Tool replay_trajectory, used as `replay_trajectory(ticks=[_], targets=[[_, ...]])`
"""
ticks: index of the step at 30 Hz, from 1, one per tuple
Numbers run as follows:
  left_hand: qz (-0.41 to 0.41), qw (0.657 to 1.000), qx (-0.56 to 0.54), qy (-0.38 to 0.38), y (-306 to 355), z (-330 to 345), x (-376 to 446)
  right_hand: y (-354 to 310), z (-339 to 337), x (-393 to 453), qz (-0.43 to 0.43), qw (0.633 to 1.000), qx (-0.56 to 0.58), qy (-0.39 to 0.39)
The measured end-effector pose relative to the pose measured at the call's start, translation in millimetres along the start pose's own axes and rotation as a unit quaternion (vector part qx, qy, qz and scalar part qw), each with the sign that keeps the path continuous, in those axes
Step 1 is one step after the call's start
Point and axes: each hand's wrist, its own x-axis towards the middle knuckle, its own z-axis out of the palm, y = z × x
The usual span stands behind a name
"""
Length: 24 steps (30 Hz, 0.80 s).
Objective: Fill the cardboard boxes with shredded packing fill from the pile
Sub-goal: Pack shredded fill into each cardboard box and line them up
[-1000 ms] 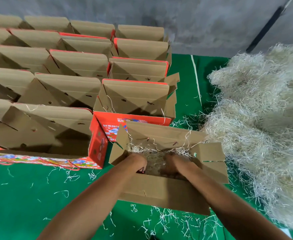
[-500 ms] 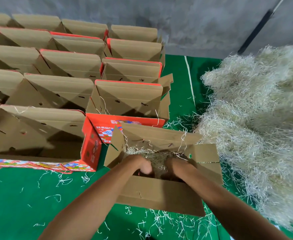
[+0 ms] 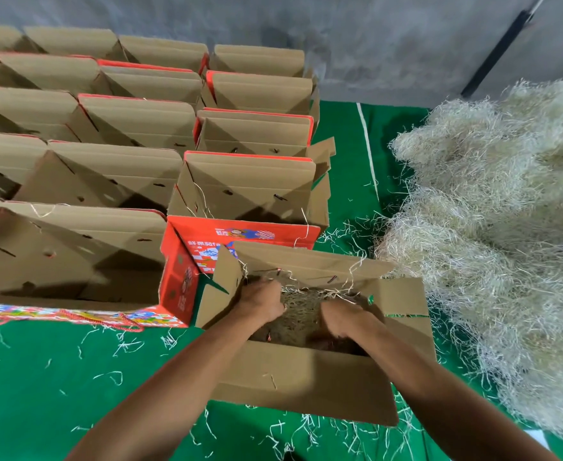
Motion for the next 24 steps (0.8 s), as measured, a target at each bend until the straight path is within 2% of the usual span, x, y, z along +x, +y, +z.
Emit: replay_trajectory(ticks=[2, 4, 6, 7, 9, 11, 12, 13, 14, 16, 17, 18, 21, 24], targets=[[-0.011, 0.998, 0.062, -0.018, -4, 4, 2, 0, 2, 4, 0.009, 0.995, -0.02, 0.097], [-0.008, 0.985, 0.141, -0.101, -6, 10, 3, 6, 6, 6, 0.007, 0.993, -0.042, 0.112], [-0.005, 0.973, 0.184, -0.142, -6, 12, 2, 10, 10, 5, 0.004, 0.994, -0.068, 0.089], [-0.006, 0.975, 0.179, -0.135, -4, 12, 1, 12, 9, 2, 0.014, 0.993, -0.086, 0.076], [-0.01, 0.991, 0.113, -0.066, -1, 7, 1, 9, 4, 1, 0.024, 0.995, -0.08, 0.063], [-0.004, 0.999, 0.031, 0.003, 1, -2, -5, 3, -1, 2, 0.005, 0.992, -0.056, 0.114], [0.002, 1.0, -0.004, -0.001, 1, -5, -7, 0, -3, 3, -0.001, 0.99, -0.044, 0.133], [0.007, 0.999, -0.028, -0.039, 1, -4, -8, -5, -5, 2, -0.008, 0.991, -0.008, 0.13], [0.015, 0.995, -0.032, -0.094, 3, -3, -10, -7, -3, 4, -0.027, 0.994, 0.039, 0.101], [0.016, 0.98, 0.02, -0.2, 7, 6, -14, -16, 3, 2, -0.072, 0.992, 0.095, -0.045], [0.008, 0.972, 0.048, -0.23, 6, 8, -17, -18, 7, 1, -0.079, 0.986, 0.106, -0.101], [0.005, 0.968, 0.065, -0.243, 6, 11, -17, -17, 11, 2, -0.076, 0.98, 0.137, -0.123], [0.004, 0.975, 0.026, -0.222, 6, 6, -22, -11, 9, 1, -0.056, 0.989, 0.113, -0.075], [-0.009, 0.99, -0.01, -0.144, 1, -3, -22, -5, 4, 2, -0.014, 0.992, 0.102, 0.07]])
